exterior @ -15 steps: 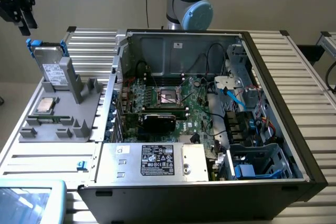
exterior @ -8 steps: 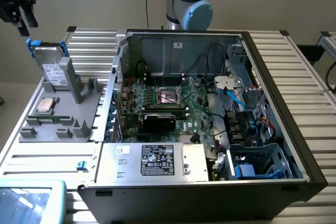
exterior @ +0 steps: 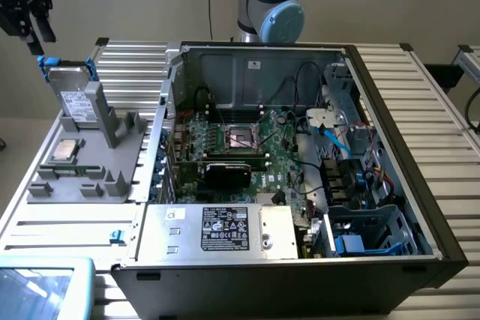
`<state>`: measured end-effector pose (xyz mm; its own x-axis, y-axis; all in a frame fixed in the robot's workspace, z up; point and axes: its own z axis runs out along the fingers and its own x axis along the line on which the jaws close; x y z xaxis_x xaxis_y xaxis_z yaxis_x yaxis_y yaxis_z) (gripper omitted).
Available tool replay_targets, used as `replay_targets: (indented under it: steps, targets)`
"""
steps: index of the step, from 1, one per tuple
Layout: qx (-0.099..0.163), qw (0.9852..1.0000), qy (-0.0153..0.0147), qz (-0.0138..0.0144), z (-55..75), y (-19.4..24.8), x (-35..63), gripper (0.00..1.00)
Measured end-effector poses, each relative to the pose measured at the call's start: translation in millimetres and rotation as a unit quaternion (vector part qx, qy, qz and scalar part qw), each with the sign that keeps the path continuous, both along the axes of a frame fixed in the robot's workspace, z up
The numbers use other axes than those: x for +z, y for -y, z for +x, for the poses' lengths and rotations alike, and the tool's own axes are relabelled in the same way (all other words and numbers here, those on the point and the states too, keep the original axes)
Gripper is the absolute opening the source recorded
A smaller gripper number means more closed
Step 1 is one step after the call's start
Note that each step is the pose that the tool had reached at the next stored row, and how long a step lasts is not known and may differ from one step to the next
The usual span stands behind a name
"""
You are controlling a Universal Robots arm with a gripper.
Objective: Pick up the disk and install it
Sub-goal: 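Pick up the disk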
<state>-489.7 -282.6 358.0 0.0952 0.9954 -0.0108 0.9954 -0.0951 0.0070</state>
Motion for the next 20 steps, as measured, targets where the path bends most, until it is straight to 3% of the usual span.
replay_targets:
  steps: [8, 10, 11, 20]
  targets:
    - [0.000, 1.0000, -0.0001, 0.0047, 0.0, 0.0, -14.6, 0.47]
    - [0.000, 1.0000, 0.0000, 0.0056, 0.0, 0.0, -18.0, 0.49]
    - [0.000, 1.0000, 0.0000, 0.0059, 0.0, 0.0, -19.4, 0.56]
    - [0.000, 0.9999, 0.0000, 0.0109, 0.0, 0.0, -35.5, 0.56]
